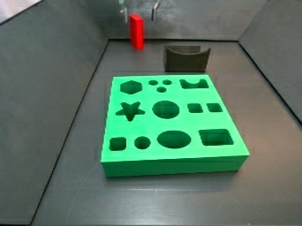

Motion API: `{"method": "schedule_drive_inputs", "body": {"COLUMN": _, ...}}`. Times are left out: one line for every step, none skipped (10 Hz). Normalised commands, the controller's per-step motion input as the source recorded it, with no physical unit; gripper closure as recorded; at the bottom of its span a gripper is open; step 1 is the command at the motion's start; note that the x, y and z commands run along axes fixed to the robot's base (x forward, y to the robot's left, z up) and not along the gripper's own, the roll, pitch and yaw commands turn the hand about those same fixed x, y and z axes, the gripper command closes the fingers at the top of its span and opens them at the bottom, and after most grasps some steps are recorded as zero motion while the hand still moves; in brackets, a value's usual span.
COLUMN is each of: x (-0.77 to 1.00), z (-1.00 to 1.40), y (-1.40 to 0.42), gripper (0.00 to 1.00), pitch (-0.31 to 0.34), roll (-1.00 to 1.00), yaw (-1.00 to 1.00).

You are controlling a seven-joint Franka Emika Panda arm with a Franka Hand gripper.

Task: Pick up the double-square object. Move up. Move to above the board. Insert the double-square object.
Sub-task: Pick up the double-square object.

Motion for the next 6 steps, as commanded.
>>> {"method": "schedule_drive_inputs", "body": {"x": -0.16, "z": -0.67, "y": 0.18, "gripper": 0.0, "pitch": -0.026, "roll": 0.01, "yaw": 0.21}}
{"method": "schedule_drive_inputs", "body": {"x": 0.02, "z": 0.0, "y": 0.0, "gripper": 0.0, "pitch": 0.026, "roll": 0.0, "yaw": 0.0}}
{"method": "schedule_drive_inputs", "body": {"x": -0.02, "z": 0.0, "y": 0.0, "gripper": 0.0, "pitch": 0.0, "roll": 0.0, "yaw": 0.0}}
{"method": "schedule_drive_inputs", "body": {"x": 0.0, "z": 0.0, "y": 0.0, "gripper": 0.0, "pitch": 0.0, "roll": 0.0, "yaw": 0.0}}
{"method": "schedule_drive_inputs", "body": {"x": 0.0, "z": 0.0, "y": 0.0, "gripper": 1.0, "pitch": 0.0, "roll": 0.0, "yaw": 0.0}}
{"method": "schedule_drive_inputs", "body": {"x": 0.0, "z": 0.0, "y": 0.0, "gripper": 1.0, "pitch": 0.0, "roll": 0.0, "yaw": 0.0}}
